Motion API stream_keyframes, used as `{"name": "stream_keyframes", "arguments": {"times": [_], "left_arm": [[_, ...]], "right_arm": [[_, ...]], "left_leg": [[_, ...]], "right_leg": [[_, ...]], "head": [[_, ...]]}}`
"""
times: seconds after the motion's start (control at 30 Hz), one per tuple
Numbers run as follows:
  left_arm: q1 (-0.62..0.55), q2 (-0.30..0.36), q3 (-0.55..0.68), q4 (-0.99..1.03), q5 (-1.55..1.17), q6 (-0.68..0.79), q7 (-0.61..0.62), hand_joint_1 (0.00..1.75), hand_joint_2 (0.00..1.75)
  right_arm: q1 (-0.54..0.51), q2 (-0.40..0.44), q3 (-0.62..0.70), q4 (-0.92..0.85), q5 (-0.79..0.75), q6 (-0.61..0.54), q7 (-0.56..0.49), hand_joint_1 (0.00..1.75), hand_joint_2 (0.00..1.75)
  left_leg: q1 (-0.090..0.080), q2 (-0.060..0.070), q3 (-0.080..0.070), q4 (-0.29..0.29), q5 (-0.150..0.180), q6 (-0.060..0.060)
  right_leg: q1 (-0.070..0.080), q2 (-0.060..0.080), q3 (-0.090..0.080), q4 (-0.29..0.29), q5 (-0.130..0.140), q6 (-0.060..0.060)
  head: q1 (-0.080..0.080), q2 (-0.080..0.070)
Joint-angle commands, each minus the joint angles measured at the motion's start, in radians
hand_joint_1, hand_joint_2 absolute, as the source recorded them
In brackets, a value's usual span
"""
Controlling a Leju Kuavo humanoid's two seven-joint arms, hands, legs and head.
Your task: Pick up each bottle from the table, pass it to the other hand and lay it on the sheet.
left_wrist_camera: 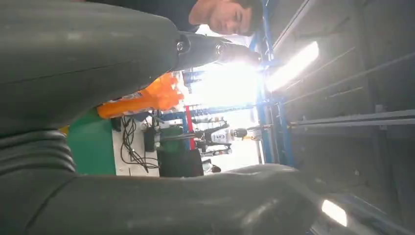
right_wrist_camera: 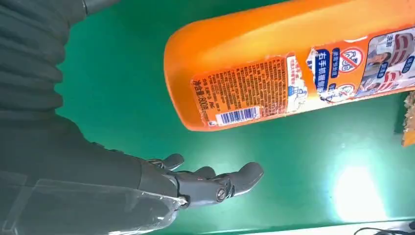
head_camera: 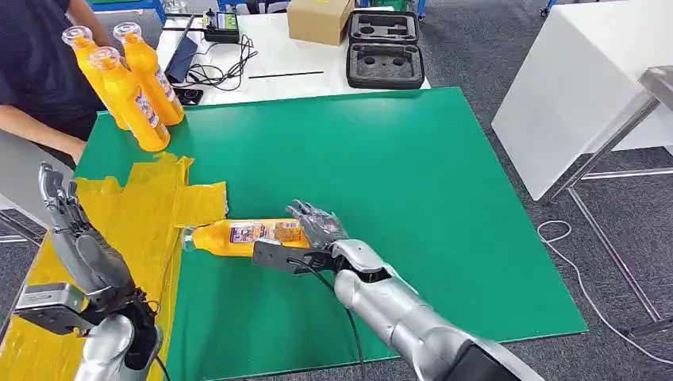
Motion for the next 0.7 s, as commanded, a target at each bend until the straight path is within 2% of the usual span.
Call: {"name": "stream_keyframes", "arguments": {"times": [0.03, 0.23, 0.4, 0.53, 0.7], "left_arm": [[-0.013, -0.014, -0.019, 0.026, 0.001, -0.003, 0.002, 0.0, 0.0], [-0.019, -0.013, -0.017, 0.032, 0.006, -0.004, 0.002, 0.0, 0.0], [0.056, -0.018, -0.001, -0.043, 0.0, 0.001, 0.002, 0.0, 0.0], [0.039, -0.028, -0.016, -0.032, -0.01, 0.0, 0.002, 0.0, 0.0], [0.017, -0.006, -0.012, -0.005, 0.011, 0.002, 0.002, 0.0, 0.0]], "right_arm": [[-0.021, -0.02, 0.018, 0.024, -0.002, -0.002, 0.003, 0.0, 1.75], [-0.019, -0.02, 0.017, 0.016, -0.001, 0.0, 0.008, 0.0, 1.75], [0.016, -0.011, 0.033, 0.0, 0.021, -0.001, 0.025, 0.0, 1.75], [0.009, -0.011, 0.022, -0.022, 0.029, 0.006, 0.041, 0.0, 1.75], [0.01, -0.02, 0.016, -0.04, 0.036, 0.02, 0.049, 0.0, 1.75]], "left_leg": [[0.001, -0.003, 0.003, 0.0, -0.001, -0.001], [0.001, -0.003, 0.004, 0.0, -0.002, -0.001], [0.001, 0.0, 0.004, -0.001, -0.002, -0.001], [0.001, -0.002, 0.004, 0.001, -0.003, -0.001], [0.001, -0.003, 0.002, 0.001, -0.001, -0.001]], "right_leg": [[0.001, -0.002, 0.003, 0.0, -0.001, -0.001], [0.001, -0.002, 0.005, 0.0, -0.002, -0.002], [0.001, 0.0, 0.005, -0.001, -0.001, -0.001], [0.001, -0.001, 0.004, 0.001, -0.003, -0.002], [0.001, -0.002, 0.003, 0.0, -0.002, -0.001]], "head": [[0.0, 0.0], [0.0, 0.0], [0.0, 0.0], [0.0, 0.0], [0.0, 0.0]]}}
